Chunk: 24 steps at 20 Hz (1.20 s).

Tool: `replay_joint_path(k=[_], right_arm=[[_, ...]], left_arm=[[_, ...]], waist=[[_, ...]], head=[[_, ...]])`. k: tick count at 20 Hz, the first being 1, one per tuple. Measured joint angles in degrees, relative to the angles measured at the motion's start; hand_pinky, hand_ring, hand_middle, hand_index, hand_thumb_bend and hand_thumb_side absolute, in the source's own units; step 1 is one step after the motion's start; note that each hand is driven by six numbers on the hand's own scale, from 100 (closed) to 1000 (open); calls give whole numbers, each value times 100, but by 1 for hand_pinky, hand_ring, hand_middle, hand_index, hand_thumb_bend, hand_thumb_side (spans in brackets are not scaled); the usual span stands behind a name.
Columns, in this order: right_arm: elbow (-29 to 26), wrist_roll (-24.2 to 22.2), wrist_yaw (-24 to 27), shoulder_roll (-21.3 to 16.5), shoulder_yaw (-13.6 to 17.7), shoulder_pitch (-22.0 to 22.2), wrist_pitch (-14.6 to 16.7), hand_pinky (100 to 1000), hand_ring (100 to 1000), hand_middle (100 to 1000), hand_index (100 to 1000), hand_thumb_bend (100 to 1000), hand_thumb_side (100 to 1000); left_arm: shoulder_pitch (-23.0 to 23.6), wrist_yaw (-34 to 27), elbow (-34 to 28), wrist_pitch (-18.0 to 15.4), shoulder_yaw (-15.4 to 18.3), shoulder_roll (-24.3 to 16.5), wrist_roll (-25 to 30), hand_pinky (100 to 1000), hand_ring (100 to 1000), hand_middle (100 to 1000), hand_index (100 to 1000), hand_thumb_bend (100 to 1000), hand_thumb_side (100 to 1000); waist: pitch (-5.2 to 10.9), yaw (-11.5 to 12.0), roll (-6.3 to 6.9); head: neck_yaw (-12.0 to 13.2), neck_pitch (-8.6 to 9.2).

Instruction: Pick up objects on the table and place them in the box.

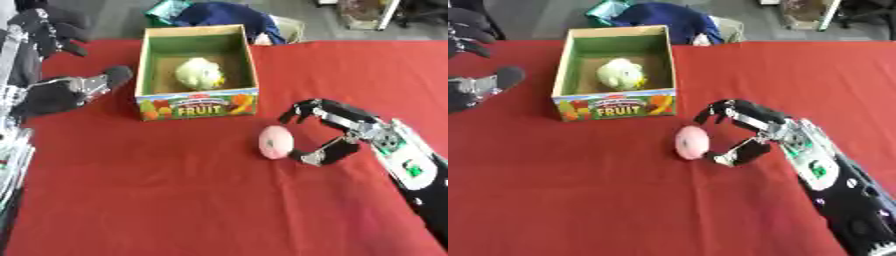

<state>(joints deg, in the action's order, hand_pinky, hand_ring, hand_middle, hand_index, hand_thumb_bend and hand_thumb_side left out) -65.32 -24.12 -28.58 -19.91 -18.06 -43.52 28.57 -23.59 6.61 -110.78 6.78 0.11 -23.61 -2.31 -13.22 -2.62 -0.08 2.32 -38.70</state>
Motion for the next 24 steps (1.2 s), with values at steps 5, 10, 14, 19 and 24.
replay_joint_path(k=[5,10,14,19,24], right_arm=[[29,170,-122,103,-24,-37,88,697,799,516,623,237,100],[22,521,-187,121,-38,-38,194,635,710,356,454,100,100],[-109,991,-159,64,-37,-141,208,634,702,356,454,100,100],[-419,1358,-28,-229,29,-478,59,637,699,372,466,100,100],[-348,1567,40,-405,290,-829,-219,641,705,387,484,100,100]], left_arm=[[-1,0,0,1,-28,43,2,575,627,608,686,825,275],[-2,0,1,2,-28,44,2,574,625,606,686,823,275],[-2,-6,1,2,-28,45,2,574,625,606,686,823,274],[-12,-16,1,0,-29,60,2,574,625,606,685,824,274],[-161,-60,-2,-33,-93,203,54,572,625,605,685,816,272]], waist=[[-6,19,-2],[-6,22,-19],[-6,25,-44],[-5,88,-56],[-72,304,-57]], head=[[-23,1],[-33,2],[-33,2],[-33,31],[-85,132]])
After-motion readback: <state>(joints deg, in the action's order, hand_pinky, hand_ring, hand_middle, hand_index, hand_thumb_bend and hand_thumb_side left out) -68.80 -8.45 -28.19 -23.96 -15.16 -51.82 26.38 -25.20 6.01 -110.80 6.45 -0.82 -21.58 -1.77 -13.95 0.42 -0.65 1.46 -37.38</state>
